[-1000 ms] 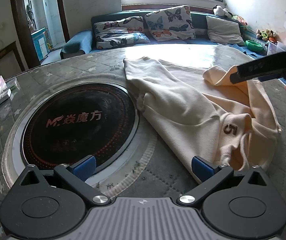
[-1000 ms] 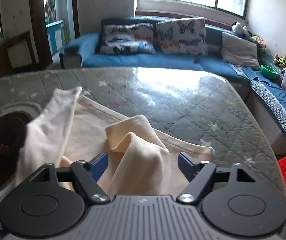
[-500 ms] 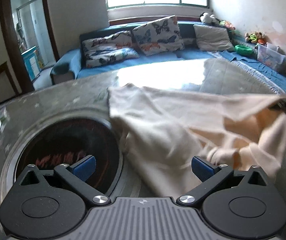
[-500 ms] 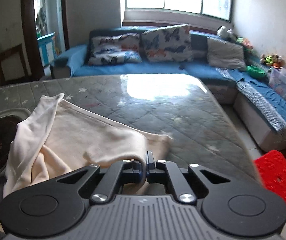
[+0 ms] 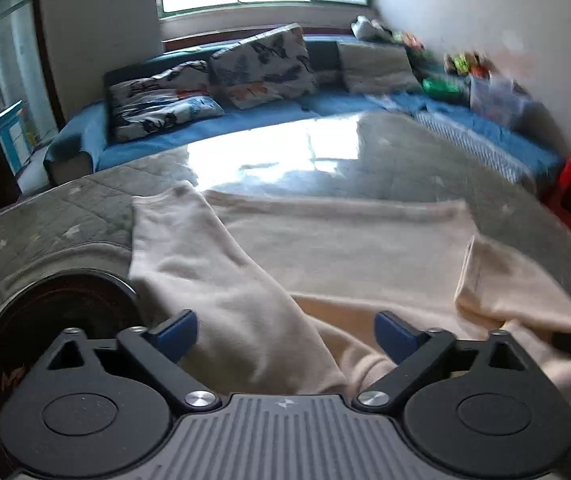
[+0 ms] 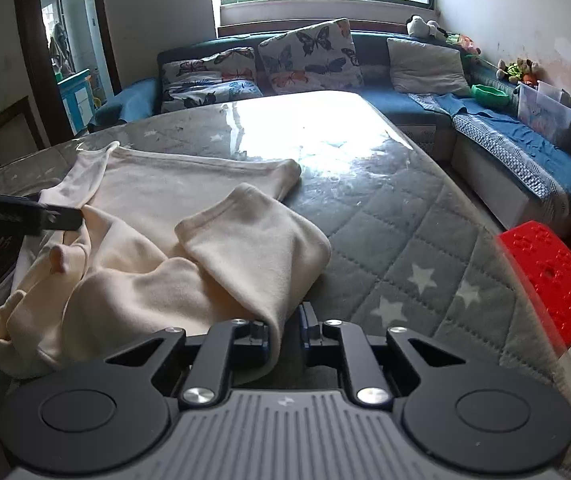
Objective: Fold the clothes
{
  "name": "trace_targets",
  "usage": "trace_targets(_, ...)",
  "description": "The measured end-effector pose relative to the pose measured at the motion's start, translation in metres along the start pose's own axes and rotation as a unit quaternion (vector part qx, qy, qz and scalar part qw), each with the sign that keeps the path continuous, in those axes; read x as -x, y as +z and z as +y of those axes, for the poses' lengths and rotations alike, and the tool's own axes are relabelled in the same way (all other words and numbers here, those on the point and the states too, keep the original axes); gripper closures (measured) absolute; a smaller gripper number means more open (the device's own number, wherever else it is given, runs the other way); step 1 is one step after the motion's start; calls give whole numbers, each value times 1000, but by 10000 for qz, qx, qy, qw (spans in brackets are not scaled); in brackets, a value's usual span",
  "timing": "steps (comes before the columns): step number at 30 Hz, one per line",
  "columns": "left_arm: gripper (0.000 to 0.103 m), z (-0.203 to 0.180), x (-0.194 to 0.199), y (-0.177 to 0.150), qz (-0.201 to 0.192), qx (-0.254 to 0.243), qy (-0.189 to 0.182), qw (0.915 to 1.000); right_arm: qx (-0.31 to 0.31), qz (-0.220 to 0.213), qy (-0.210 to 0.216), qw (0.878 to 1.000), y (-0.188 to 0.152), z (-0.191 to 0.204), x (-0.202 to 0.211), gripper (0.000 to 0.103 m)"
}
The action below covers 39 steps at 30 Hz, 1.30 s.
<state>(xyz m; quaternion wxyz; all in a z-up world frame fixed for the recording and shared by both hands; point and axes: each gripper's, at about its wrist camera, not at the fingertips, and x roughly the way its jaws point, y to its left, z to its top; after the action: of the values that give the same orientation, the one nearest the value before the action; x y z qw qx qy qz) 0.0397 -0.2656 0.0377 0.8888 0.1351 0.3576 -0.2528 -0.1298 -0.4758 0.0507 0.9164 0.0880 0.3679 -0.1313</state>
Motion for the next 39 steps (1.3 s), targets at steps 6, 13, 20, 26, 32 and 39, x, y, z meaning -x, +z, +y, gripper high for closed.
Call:
trace_targets(6, 69, 13, -2, -11, 93, 19, -48, 9999, -37, -29, 24, 10000, -2, -1, 0, 87)
trace_targets(13, 100, 36, 27, -20, -218, 112, -79, 9997, -75, -59, 18, 10000, -3, -1, 0, 87)
trace_targets(20, 100, 71, 79, -50, -511, 685, 155, 9962, -115, -166, -6, 9998, -2, -4, 10, 87)
trace_targets(26, 101, 96, 118, -106, -274, 1114, 253, 9931, 55, -178, -6, 9998, -5, -1, 23, 79)
trace_targets(32, 101, 107, 131, -144, 104, 1424, 159, 9896, 427, -305, 96, 9986, 0, 14, 42, 63)
trace_targets(39, 67, 105, 133, -129, -150, 1346, 212, 9906, 1123, -388, 213, 9927, 29, 47, 22, 63)
